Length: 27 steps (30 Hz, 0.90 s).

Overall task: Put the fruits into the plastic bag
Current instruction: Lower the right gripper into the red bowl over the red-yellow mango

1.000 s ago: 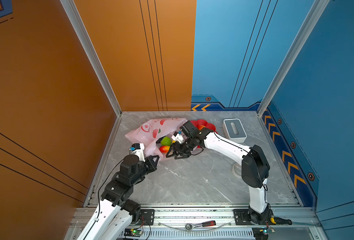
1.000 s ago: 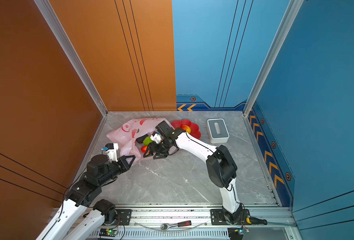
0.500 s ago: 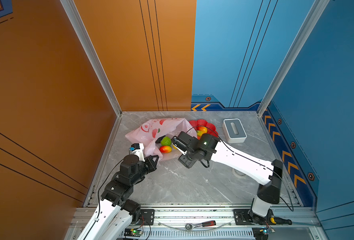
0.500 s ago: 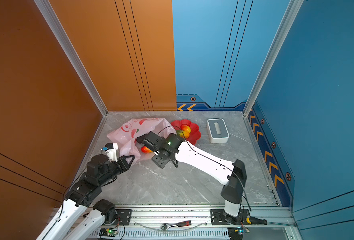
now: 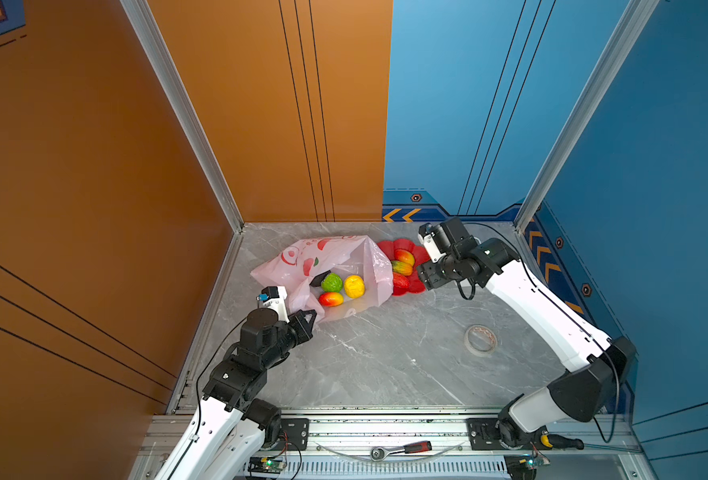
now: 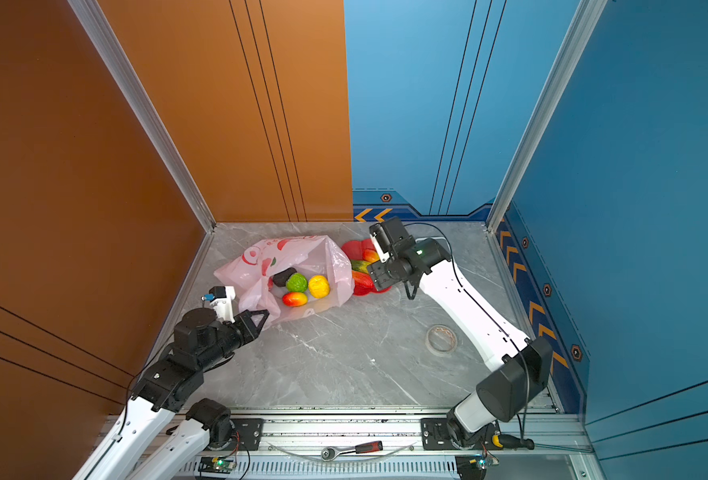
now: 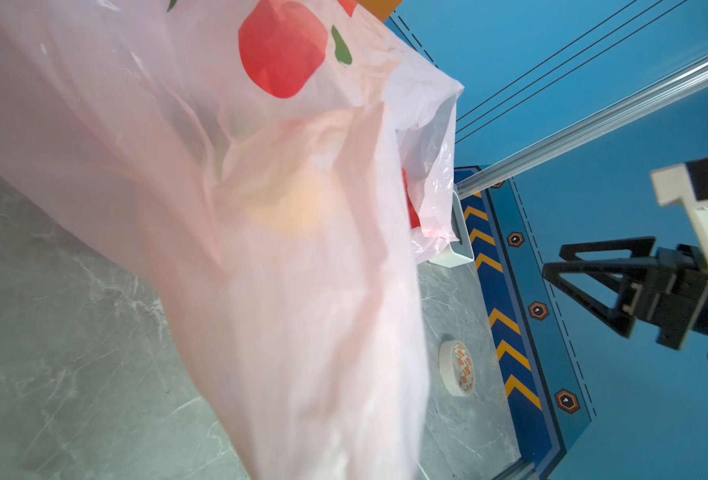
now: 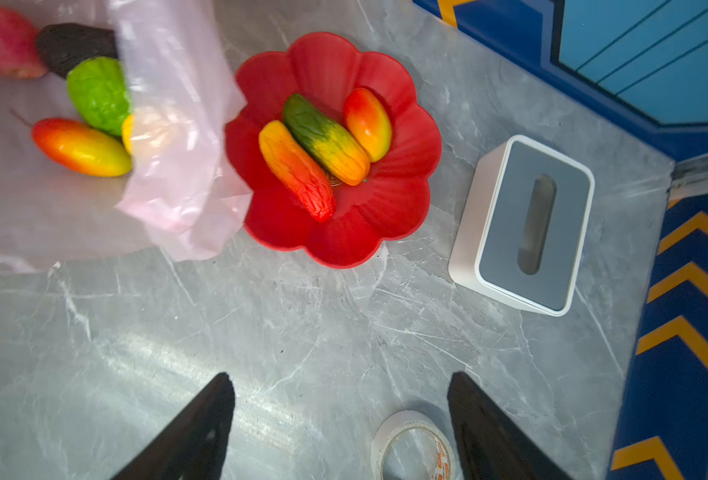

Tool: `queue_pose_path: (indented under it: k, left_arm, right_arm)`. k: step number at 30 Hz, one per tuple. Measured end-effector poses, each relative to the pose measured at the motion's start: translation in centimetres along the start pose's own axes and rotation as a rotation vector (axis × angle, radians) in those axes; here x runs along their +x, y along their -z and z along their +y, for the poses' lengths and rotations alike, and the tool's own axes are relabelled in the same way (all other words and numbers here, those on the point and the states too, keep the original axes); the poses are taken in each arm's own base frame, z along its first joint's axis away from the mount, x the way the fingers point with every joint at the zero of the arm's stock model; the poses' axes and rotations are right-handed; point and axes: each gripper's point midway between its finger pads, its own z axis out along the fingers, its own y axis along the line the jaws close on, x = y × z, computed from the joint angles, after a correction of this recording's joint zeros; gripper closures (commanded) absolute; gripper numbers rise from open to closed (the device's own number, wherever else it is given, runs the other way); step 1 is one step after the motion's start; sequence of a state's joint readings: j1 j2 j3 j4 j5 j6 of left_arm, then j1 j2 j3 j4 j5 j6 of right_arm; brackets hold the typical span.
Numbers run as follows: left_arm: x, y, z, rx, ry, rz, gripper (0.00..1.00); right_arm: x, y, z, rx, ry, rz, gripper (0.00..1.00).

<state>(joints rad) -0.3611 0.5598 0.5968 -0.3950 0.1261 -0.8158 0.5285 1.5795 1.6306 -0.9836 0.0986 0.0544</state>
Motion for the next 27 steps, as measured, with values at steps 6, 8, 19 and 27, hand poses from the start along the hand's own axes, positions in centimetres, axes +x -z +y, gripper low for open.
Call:
queue_pose_path:
  k: [6,8,19,27]
  left_arm:
    - [-0.3,0.0,0.3,-0.010,0.001,-0.010,1.00]
    - [-0.4,0.0,0.4,-0.014,0.002,-0.015,1.00]
    - [-1.1,0.4,0.2,-0.012,0.009,-0.030,1.00]
    - [-1.0,0.4,0.4,-0.021,0.009,-0.022,1.00]
  right_arm:
    - [-1.0,-6.3,1.0,-0.088,-0.127,0.116,0.21]
    - [-1.7,-8.3,1.5,-0.112,-0.162,0.141,0.22]
    - [-5.3,-16.9,0.5,-0.121,-0.357,0.170,0.22]
    - [-5.6,-21.1,-0.1,-0.073,-0.403,0.182,0.23]
